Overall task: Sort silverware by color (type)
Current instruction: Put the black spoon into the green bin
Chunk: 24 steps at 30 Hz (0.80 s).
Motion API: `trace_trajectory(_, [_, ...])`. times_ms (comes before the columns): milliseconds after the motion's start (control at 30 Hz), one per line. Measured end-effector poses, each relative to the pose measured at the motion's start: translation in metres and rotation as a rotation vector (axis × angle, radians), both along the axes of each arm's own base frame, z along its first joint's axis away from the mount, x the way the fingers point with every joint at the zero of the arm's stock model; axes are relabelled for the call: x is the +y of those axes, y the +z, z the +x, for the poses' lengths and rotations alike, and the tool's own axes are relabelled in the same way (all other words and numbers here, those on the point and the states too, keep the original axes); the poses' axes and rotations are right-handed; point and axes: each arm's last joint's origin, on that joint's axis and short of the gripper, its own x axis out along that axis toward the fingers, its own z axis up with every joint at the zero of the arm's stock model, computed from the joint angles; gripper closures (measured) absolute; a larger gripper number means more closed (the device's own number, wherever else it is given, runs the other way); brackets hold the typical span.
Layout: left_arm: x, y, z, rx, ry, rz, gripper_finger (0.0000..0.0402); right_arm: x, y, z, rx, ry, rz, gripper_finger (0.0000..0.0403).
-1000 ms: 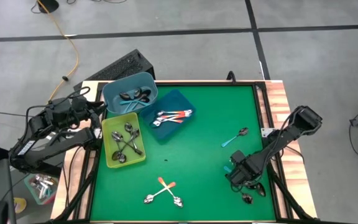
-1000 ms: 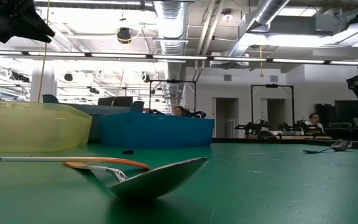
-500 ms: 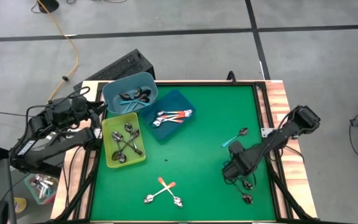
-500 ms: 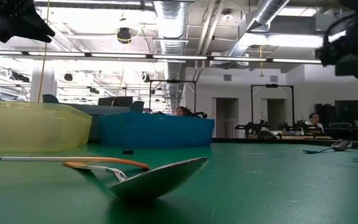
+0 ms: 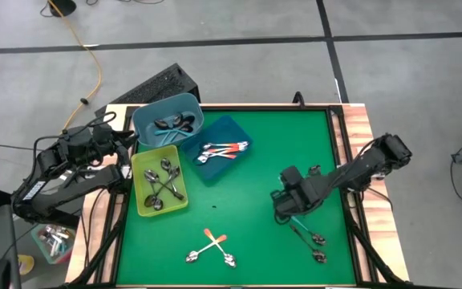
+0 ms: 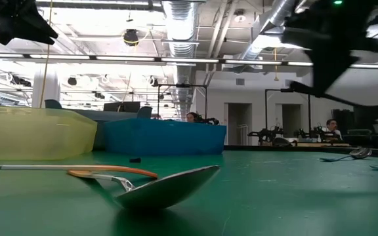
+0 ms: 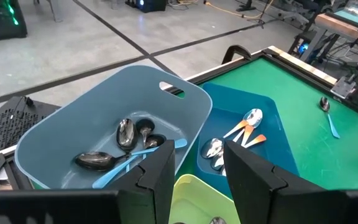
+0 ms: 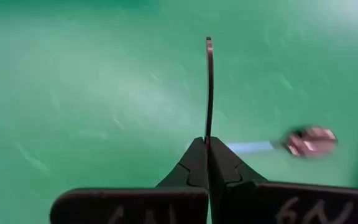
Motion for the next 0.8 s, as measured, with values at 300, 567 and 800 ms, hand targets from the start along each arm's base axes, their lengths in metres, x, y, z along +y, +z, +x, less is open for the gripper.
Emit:
trace_trajectory(300, [0.000,0.000,0.000,0.000,0.000,0.000,0.0280,-0.026,0.008,0.049,-0.258,0.151,-0.070,0.0400])
trace_trajectory(567, [0.000,0.000,0.000,0.001,0.000,0.000,0.0280,-0.051,0.039,0.099,-0.615,0.350,-0.189,0.0401])
trace_trajectory(800, [0.000,0.000,0.000,0.008,-0.003,0.008,0.0280,-0.065,0.074,0.119,-0.884,0.518,-0.337,0.0401])
